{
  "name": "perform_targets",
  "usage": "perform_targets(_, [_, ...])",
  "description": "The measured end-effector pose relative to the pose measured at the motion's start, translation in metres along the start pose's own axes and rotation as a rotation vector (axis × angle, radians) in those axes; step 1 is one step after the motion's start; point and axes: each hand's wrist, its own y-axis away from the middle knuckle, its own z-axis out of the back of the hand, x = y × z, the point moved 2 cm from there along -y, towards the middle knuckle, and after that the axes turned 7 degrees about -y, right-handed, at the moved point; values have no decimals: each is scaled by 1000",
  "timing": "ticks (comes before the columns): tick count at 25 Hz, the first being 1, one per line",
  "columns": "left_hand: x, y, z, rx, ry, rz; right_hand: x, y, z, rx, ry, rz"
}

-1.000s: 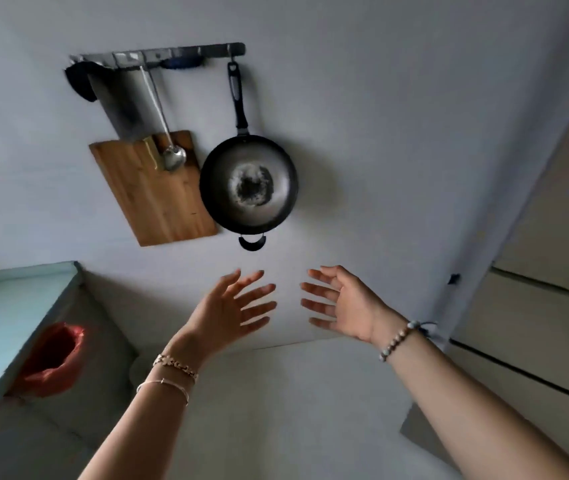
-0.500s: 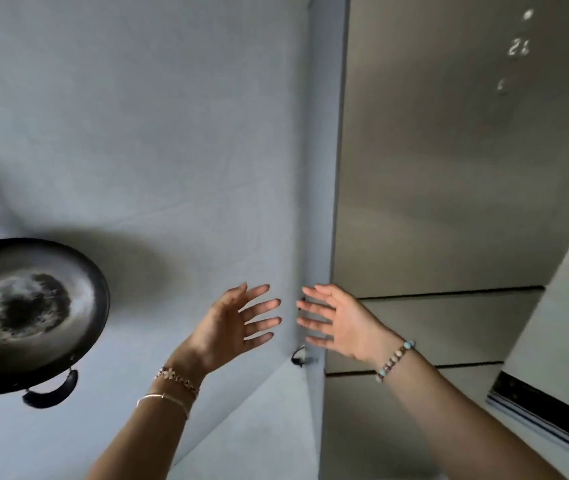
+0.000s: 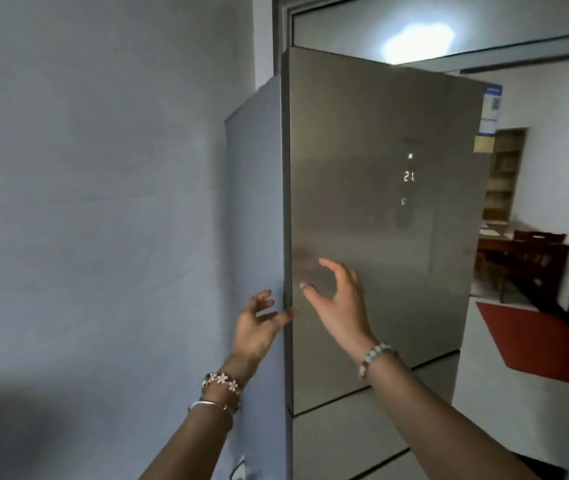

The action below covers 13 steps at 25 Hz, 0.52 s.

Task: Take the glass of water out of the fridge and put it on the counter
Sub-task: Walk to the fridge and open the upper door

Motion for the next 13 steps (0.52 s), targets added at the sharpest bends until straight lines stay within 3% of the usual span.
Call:
perform_targets(2, [-16,-21,-18,-37,-48,-102,30,-29,-19,0,177,172])
perform_targets(6, [-19,-47,-32,-160,-289,-248,36,-54,-58,28,335,216])
perform_targets(8, [-19,-59,-33,-183,-354,-226,27,-56,-68,-7,397,217])
perform_targets(13, [-20,-70,-32,-193,-259,-173,15,-59,-76,-75,520,224])
